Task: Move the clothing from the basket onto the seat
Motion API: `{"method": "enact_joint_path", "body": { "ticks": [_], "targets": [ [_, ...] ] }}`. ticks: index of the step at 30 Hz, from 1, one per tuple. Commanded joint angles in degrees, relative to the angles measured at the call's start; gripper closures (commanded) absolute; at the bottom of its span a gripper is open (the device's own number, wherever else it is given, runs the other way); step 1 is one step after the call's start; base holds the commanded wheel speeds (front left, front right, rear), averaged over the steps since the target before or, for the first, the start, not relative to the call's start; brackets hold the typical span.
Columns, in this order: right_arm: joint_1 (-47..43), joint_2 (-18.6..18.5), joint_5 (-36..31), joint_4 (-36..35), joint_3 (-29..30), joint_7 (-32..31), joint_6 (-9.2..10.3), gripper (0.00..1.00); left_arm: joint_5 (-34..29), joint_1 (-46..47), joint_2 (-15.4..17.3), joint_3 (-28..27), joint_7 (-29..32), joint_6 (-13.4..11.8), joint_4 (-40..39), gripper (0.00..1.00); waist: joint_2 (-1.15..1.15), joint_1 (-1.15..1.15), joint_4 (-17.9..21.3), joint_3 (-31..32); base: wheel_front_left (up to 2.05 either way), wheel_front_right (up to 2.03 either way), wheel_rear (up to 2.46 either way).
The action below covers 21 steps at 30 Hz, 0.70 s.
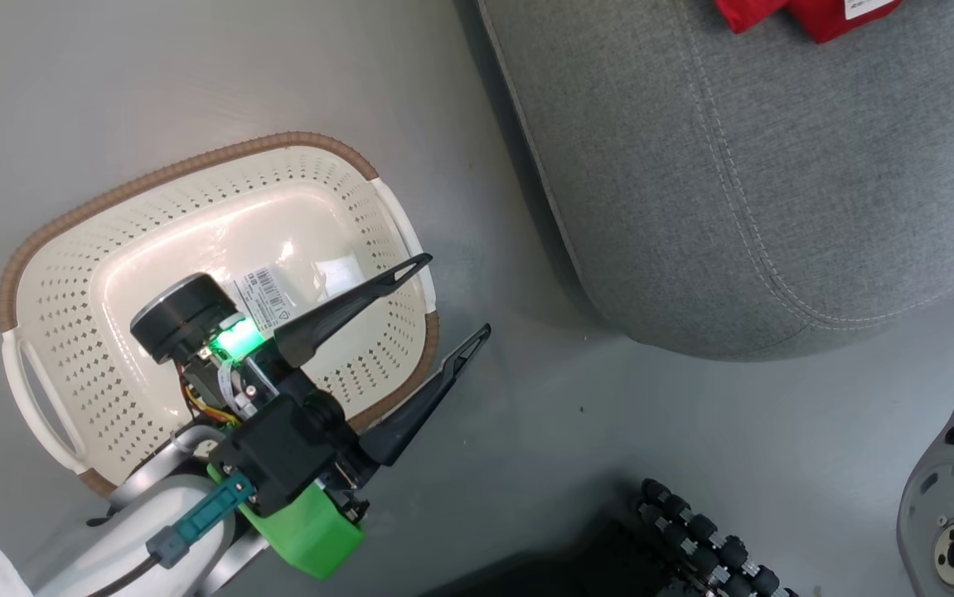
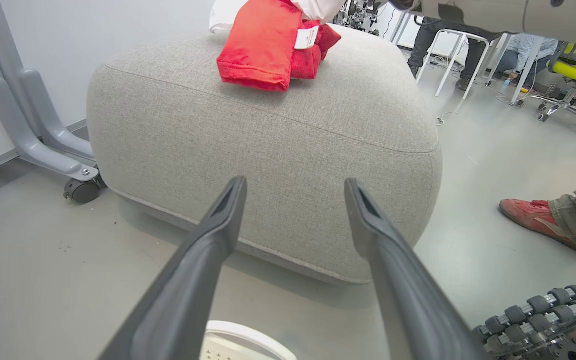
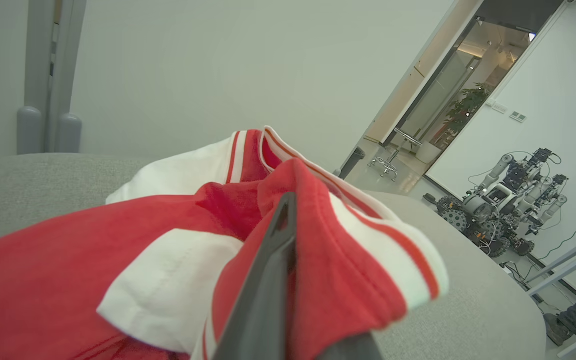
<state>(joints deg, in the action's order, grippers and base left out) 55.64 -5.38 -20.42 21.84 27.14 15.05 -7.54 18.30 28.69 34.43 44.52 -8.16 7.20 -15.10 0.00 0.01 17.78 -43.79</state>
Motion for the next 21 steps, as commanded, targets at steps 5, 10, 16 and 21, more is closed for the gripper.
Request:
{"method": "enact_joint_path", "body": {
  "ticks": [5, 10, 16, 21],
  "targets": [
    [-4.19, 1.59, -1.32, 1.53, 3.35, 0.18, 0.1, 0.0, 0.98, -0.9, -1.2, 0.73, -0.78, -0.38, 1.33, 0.0, 0.0, -0.01, -0.17, 3.47, 0.0, 0.0, 0.0],
    [-10.2, 2.26, -0.94, -0.56, 4.15, 0.18, 0.1, 0.0, 2.18, -1.82, -3.54, 0.43, -2.73, -1.73, 4.43, 0.0, 0.0, -0.01, -1.15, 8.41, 0.0, 0.0, 0.0],
    [-20.12, 2.38, 5.51, -1.97, 2.11, 0.18, 0.1, 0.0, 5.3, -4.35, -6.69, -0.7, -5.37, -3.22, 9.96, 0.0, 0.0, -0.01, -3.1, 15.43, 0.0, 0.0, 0.0],
    [-28.61, 2.6, 12.21, -2.13, -2.39, 0.19, 0.09, 0.0, 8.7, -7.21, -10.72, -2.86, -6.7, -4.27, 15.29, 0.0, 0.0, -0.01, -5.99, 21.67, 0.0, 0.0, 0.0]
  ]
}}
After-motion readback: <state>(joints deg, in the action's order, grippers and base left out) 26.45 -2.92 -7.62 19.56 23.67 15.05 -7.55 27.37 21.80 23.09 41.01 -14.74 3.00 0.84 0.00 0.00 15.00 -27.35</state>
